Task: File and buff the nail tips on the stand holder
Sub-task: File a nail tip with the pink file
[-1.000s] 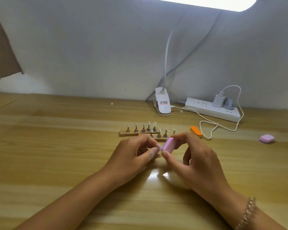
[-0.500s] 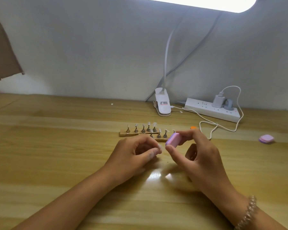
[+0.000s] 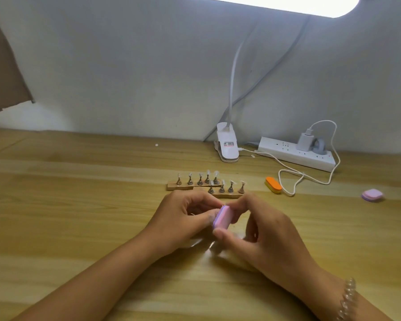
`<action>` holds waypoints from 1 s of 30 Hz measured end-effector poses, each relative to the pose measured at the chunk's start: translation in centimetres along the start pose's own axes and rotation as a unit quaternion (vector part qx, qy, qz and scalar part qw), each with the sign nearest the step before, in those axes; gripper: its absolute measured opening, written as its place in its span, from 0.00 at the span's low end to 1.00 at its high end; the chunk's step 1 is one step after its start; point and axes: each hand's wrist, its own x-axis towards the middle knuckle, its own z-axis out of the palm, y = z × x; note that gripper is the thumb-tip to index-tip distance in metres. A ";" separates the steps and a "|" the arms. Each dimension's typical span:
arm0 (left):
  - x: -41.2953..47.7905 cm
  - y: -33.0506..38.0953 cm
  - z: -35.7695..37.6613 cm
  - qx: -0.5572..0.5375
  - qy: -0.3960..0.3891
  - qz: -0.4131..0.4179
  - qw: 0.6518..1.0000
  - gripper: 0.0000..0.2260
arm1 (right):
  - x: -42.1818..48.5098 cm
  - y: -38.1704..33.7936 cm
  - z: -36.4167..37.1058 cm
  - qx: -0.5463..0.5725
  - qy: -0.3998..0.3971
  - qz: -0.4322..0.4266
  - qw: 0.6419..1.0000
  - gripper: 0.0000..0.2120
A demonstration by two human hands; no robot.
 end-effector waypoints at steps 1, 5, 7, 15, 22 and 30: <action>0.0 0.0 0.0 -0.003 0.000 -0.001 1.000 0.08 | 0.0 -0.1 0.0 0.005 -0.004 -0.001 1.000 0.18; -0.1 0.2 0.0 -0.014 -0.006 -0.005 1.000 0.08 | 0.3 0.0 -0.3 0.023 0.042 0.030 0.998 0.21; -0.1 0.2 0.1 -0.016 -0.007 -0.005 1.000 0.07 | 0.2 -0.2 -0.1 0.024 0.006 0.008 1.000 0.19; -0.1 0.1 -0.1 0.002 -0.015 0.006 1.000 0.08 | 0.2 -0.1 -0.3 0.069 -0.019 0.023 0.997 0.15; -0.3 0.1 0.0 0.012 -0.026 0.019 0.999 0.05 | 0.4 0.4 -0.4 0.084 0.038 0.054 0.994 0.14; -0.1 0.2 0.1 0.011 -0.006 0.008 1.000 0.06 | 0.2 0.1 -0.4 0.114 -0.005 0.048 0.992 0.13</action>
